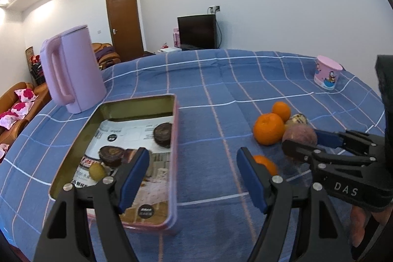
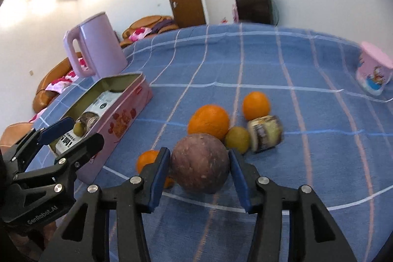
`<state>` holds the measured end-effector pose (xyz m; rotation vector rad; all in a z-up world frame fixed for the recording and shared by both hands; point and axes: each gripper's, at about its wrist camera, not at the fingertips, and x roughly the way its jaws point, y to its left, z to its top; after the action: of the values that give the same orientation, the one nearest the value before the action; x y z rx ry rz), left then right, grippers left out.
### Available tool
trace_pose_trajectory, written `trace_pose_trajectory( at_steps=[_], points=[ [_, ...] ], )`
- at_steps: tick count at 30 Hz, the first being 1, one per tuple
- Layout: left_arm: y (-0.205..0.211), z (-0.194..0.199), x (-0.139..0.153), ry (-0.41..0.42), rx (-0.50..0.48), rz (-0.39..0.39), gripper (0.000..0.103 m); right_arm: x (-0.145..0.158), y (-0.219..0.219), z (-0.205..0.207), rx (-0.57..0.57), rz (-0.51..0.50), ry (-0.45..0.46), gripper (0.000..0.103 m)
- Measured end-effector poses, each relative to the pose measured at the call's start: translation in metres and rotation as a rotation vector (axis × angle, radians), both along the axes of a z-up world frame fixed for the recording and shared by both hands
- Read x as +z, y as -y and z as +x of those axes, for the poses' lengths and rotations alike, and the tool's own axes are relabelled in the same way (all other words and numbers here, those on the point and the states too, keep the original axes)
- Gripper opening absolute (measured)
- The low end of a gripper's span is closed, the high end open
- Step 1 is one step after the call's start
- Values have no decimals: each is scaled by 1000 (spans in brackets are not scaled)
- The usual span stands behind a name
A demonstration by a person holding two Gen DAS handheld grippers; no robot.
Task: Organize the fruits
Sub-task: 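Move both grippers back to the fruit cluster, then grasp an orange with left gripper while right grasps the large purple round fruit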
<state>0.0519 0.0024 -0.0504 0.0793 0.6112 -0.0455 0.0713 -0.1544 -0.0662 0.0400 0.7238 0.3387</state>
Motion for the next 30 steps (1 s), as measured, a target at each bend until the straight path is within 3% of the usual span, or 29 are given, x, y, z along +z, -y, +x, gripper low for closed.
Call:
trace_pose_trajectory(
  at_steps=[10, 20, 25, 29, 30],
  points=[
    [37, 14, -6, -37, -60, 29, 76, 7, 39, -2, -147, -96, 64, 51],
    [46, 29, -23, -154, -109, -11, 72, 6, 51, 3, -153, -51, 40, 51],
    [47, 32, -28, -190, -142, -36, 55, 5, 51, 2, -151, -45, 36, 51],
    [53, 32, -28, -196, -180, -47, 36, 3, 50, 6, -136, -42, 12, 51],
    [55, 32, -28, -195, -181, -42, 36, 2, 50, 6, -133, -38, 5, 51]
  ],
)
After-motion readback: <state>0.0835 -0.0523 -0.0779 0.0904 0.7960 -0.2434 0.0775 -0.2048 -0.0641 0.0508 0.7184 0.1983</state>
